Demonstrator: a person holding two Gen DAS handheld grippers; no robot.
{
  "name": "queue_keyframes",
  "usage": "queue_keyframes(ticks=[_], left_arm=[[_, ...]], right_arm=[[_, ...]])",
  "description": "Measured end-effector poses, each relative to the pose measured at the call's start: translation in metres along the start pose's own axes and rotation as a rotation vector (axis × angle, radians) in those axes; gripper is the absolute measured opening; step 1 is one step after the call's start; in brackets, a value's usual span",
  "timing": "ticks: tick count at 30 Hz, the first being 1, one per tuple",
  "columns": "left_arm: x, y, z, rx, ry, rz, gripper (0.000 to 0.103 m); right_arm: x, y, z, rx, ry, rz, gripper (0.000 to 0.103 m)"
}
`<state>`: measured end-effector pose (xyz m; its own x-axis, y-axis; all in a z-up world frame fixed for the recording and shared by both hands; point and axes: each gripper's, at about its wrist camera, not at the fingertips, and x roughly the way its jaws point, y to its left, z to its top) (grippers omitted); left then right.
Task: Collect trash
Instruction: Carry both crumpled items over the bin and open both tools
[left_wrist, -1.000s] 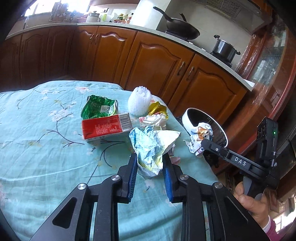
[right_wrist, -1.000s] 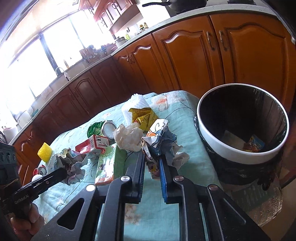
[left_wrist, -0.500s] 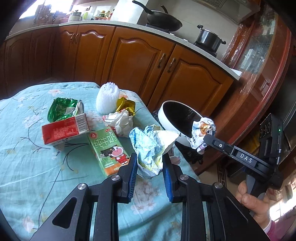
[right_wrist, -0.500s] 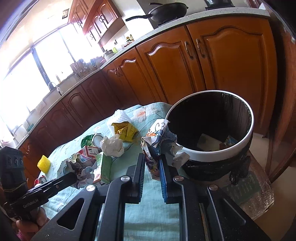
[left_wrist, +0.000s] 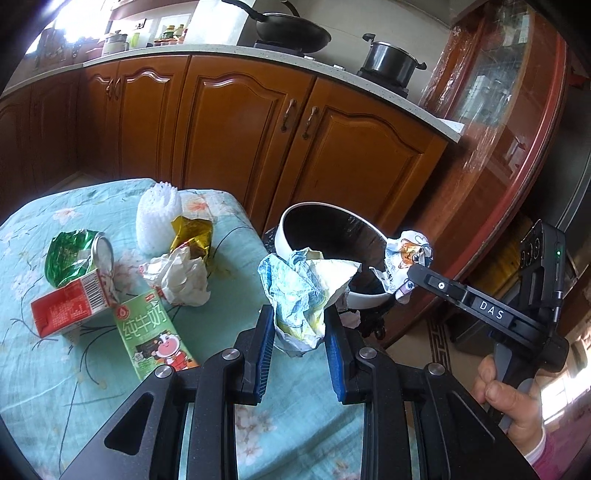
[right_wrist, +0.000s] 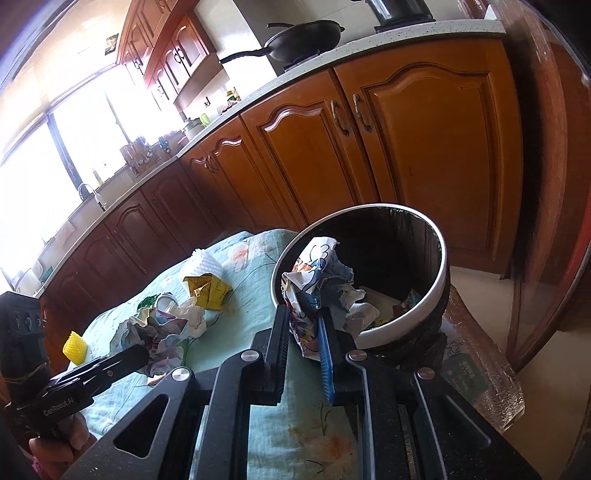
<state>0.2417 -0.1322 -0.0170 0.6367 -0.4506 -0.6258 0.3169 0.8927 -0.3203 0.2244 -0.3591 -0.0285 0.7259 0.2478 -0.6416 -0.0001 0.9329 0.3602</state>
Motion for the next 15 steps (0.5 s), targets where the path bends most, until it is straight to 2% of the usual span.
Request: queue_keyframes(ticks=[15], left_arm=[[0.077, -0.029, 0.047, 0.072, 0.045, 0.004, 0.025]], right_arm=[[0.014, -0.035, 0.033, 0.016, -0.013, -0.037, 0.015]])
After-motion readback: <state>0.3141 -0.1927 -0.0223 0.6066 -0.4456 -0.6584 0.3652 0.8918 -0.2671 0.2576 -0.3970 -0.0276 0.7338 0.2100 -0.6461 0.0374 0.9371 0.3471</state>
